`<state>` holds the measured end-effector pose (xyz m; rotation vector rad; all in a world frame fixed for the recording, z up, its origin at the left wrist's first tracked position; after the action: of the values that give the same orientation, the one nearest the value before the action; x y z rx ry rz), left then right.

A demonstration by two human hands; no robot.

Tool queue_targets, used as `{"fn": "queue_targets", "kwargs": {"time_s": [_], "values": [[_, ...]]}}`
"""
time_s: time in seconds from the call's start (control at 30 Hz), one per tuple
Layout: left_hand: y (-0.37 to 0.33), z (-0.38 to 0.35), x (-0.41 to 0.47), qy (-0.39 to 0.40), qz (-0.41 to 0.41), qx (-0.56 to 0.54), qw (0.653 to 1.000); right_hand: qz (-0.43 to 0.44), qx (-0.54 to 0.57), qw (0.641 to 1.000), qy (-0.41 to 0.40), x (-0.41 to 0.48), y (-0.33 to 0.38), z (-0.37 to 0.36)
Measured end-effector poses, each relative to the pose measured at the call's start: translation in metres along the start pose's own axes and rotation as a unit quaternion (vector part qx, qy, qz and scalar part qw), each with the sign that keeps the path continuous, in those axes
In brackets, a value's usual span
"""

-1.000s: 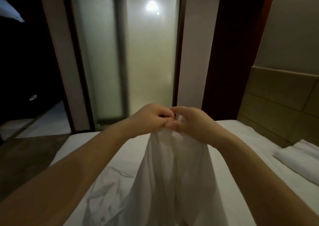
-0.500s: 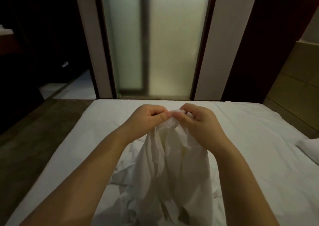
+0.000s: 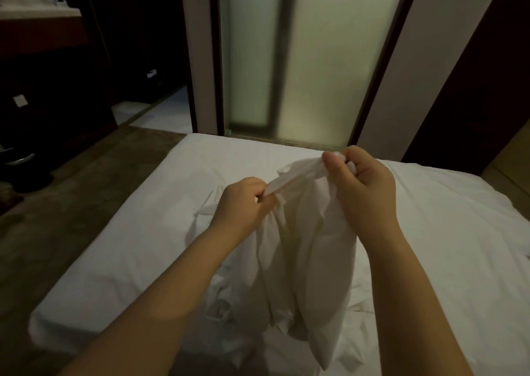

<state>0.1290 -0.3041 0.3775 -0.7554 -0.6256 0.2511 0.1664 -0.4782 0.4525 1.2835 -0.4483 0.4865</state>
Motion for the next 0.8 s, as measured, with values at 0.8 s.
{"fn": "queue_targets", "kwargs": {"time_s": [0.8], "values": [[-0.054, -0.015, -0.005, 0.208, 0.05, -0.378, 0.901, 0.101, -0.192, 0.968, 0.125, 0.026, -0.011, 0.007]]}}
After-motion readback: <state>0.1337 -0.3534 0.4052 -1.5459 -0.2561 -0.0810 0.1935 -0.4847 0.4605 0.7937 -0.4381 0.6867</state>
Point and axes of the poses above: each hand's wrist, its own x-axis towards the middle knuckle, its own z-axis out of the back of the hand, y = z × x, the point moved 6 cm from there along x, towards the middle knuckle, and after that the axes turned 8 degrees about -y, right-handed, at the moved point
